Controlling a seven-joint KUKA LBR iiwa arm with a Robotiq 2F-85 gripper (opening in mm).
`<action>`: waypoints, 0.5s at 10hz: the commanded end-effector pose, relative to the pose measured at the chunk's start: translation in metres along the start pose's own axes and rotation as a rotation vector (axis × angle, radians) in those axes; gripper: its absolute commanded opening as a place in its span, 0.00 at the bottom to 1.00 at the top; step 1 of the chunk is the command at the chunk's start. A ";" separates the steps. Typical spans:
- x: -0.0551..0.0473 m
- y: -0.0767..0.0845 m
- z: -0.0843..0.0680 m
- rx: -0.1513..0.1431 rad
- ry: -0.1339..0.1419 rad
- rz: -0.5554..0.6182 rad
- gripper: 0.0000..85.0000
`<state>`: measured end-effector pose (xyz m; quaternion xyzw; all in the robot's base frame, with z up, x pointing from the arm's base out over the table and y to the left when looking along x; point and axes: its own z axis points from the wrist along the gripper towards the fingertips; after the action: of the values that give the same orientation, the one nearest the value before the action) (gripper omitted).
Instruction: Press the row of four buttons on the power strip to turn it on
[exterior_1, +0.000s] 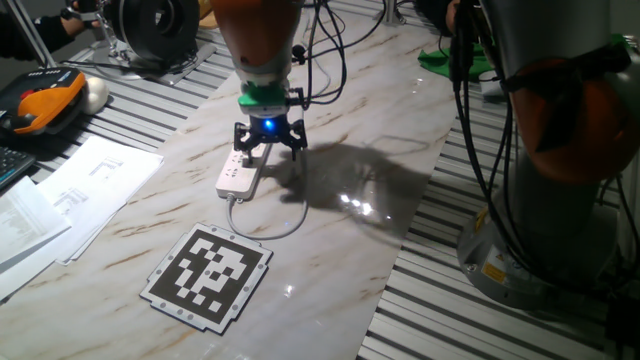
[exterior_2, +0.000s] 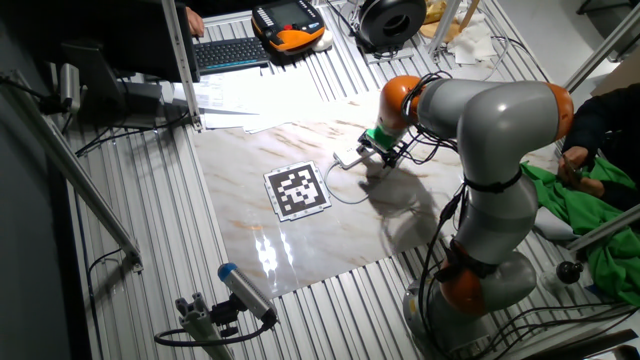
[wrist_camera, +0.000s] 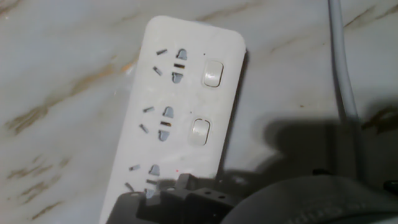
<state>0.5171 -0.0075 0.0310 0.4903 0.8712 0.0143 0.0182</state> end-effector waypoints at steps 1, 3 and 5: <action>-0.006 0.002 -0.007 -0.002 0.023 0.001 1.00; -0.016 0.003 -0.017 0.009 0.026 0.009 1.00; -0.024 0.005 -0.021 0.014 0.018 0.030 1.00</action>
<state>0.5333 -0.0267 0.0523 0.5042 0.8635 0.0119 0.0074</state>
